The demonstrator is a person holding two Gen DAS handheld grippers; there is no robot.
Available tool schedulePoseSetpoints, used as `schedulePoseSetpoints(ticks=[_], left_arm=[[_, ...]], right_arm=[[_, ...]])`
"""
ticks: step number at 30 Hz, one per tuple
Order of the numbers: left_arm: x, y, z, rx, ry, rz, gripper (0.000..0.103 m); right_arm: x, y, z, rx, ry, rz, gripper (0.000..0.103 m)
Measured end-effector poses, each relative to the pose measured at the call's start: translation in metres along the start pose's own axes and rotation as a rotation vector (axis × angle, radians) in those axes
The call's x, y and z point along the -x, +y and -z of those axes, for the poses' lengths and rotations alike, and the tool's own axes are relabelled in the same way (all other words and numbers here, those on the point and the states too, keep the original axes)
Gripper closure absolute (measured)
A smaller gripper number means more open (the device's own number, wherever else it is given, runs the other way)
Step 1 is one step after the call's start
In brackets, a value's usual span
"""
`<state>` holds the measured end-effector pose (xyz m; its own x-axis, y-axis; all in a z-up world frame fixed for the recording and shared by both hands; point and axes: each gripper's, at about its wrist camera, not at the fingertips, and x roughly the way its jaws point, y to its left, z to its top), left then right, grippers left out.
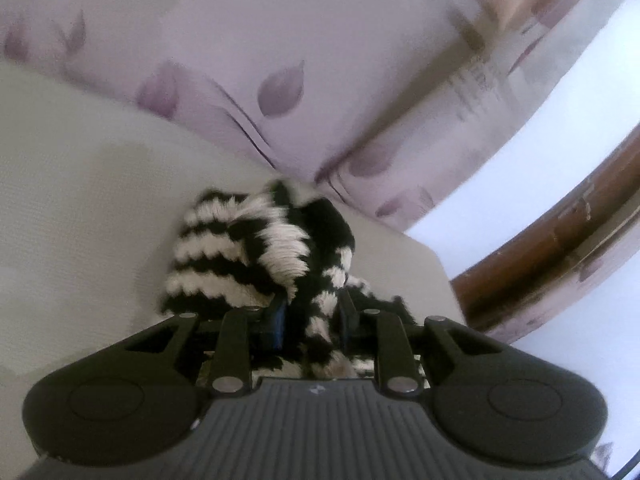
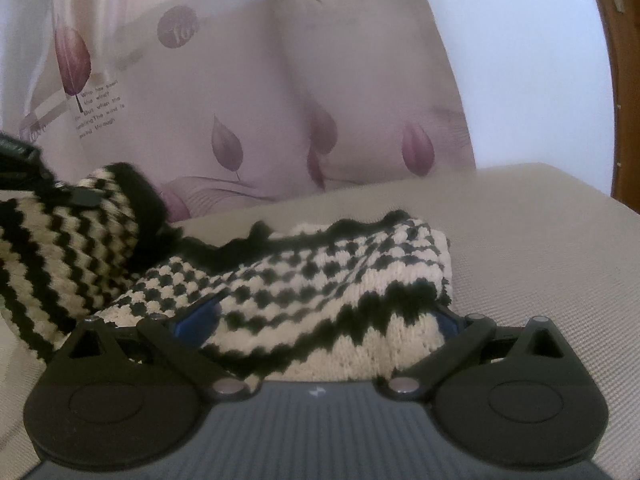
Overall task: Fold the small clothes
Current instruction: 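Grasp the folded cardigan edge with the left gripper and lift it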
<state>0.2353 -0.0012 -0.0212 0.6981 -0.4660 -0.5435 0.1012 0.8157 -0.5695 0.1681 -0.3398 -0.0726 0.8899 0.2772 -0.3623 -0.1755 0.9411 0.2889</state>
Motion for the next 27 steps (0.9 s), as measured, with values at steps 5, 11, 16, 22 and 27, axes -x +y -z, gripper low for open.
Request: schedulePoseSetpoints(ticks=[5, 11, 16, 22, 27], left_arm=[[-0.040, -0.012, 0.027, 0.013, 0.055, 0.019, 0.081], [-0.045, 0.007, 0.029, 0.048, 0.048, 0.193, 0.064], [-0.024, 0.007, 0.027, -0.009, 0.009, 0.297, 0.042], [0.028, 0.017, 0.047, -0.073, -0.176, 0.329, 0.017], [0.028, 0.030, 0.072, -0.218, -0.194, 0.208, 0.017]], right_arm=[[0.002, -0.001, 0.000, -0.010, -0.006, -0.030, 0.000], [0.001, -0.021, -0.005, -0.133, 0.029, -0.156, 0.000], [0.012, -0.048, -0.012, -0.384, 0.035, -0.342, 0.000], [0.012, -0.044, -0.022, -0.561, 0.074, -0.520, 0.000], [0.029, -0.035, -0.040, -0.470, 0.060, -0.337, 0.000]])
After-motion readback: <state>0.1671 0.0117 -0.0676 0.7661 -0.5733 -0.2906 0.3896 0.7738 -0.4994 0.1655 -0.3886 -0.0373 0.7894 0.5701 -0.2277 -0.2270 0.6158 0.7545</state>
